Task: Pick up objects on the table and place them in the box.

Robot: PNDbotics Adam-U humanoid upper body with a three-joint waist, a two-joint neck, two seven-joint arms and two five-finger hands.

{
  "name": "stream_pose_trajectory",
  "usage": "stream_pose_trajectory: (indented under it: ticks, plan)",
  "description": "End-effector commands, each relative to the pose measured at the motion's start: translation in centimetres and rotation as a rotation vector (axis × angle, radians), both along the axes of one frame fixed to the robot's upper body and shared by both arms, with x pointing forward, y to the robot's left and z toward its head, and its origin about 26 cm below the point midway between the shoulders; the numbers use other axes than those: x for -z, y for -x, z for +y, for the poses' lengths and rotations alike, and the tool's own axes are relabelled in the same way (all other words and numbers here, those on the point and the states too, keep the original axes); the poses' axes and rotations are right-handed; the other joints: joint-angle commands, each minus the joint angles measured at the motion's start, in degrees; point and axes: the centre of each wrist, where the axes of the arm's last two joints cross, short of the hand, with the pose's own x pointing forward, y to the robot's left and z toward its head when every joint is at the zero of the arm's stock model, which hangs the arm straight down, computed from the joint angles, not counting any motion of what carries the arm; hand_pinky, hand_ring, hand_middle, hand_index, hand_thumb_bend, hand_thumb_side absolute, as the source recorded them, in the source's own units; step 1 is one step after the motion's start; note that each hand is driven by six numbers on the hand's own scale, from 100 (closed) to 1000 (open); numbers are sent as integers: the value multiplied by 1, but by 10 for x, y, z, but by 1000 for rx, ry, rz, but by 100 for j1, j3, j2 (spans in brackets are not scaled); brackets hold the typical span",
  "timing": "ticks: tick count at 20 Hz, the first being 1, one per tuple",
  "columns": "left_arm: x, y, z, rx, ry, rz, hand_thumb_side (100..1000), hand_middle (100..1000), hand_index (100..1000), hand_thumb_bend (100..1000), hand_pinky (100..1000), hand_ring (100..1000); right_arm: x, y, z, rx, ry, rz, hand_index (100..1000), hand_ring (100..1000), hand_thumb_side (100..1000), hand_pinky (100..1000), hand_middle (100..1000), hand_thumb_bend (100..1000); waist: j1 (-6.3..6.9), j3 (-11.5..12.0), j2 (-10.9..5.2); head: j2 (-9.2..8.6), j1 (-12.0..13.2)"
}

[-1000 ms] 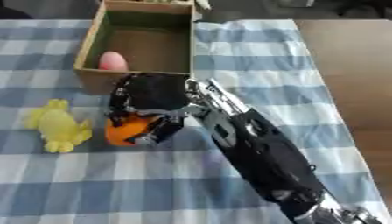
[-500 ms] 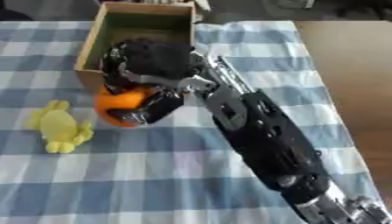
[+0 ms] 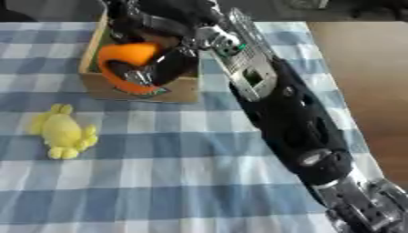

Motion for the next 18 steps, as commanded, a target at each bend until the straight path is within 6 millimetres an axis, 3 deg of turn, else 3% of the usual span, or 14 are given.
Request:
stream_pose_trajectory:
  ticks: [1, 10, 18]
  plan:
    - [-6, 2, 1, 5, -16, -21, 781, 695, 783, 100, 458, 752, -19, -7, -7, 48, -25, -2, 288, 534, 176, 678, 221, 100, 11, 19, -147, -22, -15]
    - [-6, 2, 0, 14, -19, -17, 783, 696, 784, 100, 458, 754, -24, -43, -4, 209, -59, 64, 329, 550, 100, 707, 232, 100, 9, 90, -116, -85, -91]
    - [-6, 2, -1, 23, -22, -18, 782, 697, 783, 100, 457, 755, -18, -67, 1, 391, -115, 35, 327, 551, 115, 701, 231, 100, 1, 162, -60, -147, -154]
